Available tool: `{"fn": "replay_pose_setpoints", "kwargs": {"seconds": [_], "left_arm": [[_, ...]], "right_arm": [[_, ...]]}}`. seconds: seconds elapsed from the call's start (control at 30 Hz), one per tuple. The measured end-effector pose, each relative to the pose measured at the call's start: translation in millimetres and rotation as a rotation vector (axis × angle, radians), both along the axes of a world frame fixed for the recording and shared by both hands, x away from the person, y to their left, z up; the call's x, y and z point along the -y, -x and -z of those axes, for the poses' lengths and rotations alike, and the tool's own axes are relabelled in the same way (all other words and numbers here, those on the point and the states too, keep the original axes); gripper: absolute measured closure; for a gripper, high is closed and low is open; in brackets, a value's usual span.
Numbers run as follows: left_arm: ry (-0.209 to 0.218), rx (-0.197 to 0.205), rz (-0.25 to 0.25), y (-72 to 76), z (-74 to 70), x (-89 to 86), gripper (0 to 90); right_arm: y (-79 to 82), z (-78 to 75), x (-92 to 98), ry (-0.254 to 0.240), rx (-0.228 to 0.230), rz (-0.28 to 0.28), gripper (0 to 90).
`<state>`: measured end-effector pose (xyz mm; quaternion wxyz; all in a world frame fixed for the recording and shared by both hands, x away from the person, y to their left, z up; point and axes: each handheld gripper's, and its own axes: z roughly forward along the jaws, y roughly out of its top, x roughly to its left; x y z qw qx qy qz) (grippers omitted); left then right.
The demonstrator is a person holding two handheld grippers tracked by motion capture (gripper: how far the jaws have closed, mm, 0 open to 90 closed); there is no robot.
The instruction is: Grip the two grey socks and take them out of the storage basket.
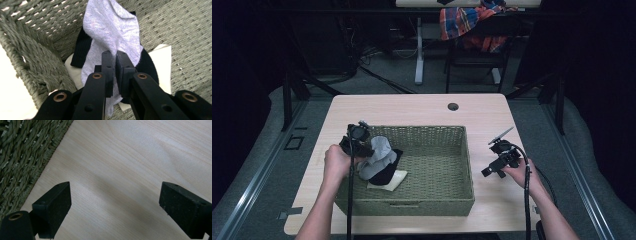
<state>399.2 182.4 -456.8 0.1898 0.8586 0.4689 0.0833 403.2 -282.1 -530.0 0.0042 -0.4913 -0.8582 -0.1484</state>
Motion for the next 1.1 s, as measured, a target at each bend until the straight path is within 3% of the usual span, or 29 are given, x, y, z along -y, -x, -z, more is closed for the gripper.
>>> {"fn": "replay_pose_setpoints", "kwargs": {"seconds": [0.4,0.63,0.83,0.87,1.1], "left_arm": [[0.018,0.035,0.003,4.8,-15.6,-5.9,86.2],[0.019,0.052,0.008,6.6,-22.5,-7.8,86.2],[0.019,0.068,0.008,8.3,-27.8,-8.4,86.2],[0.022,0.075,0.006,8.8,-29.0,-9.2,86.2],[0.02,0.103,0.004,13.0,-39.2,-11.1,86.2]], "right_arm": [[0.8,1.1,-0.1,-0.007,0.01,0.014,10.5],[-0.1,0.0,-0.3,0.015,-0.003,-0.005,10.4],[1.8,2.3,-1.2,-0.014,0.018,0.024,10.5],[-0.2,-0.7,0.1,0.02,-0.006,-0.012,10.5],[0.0,0.3,-0.2,0.015,-0.003,-0.002,10.4]]}}
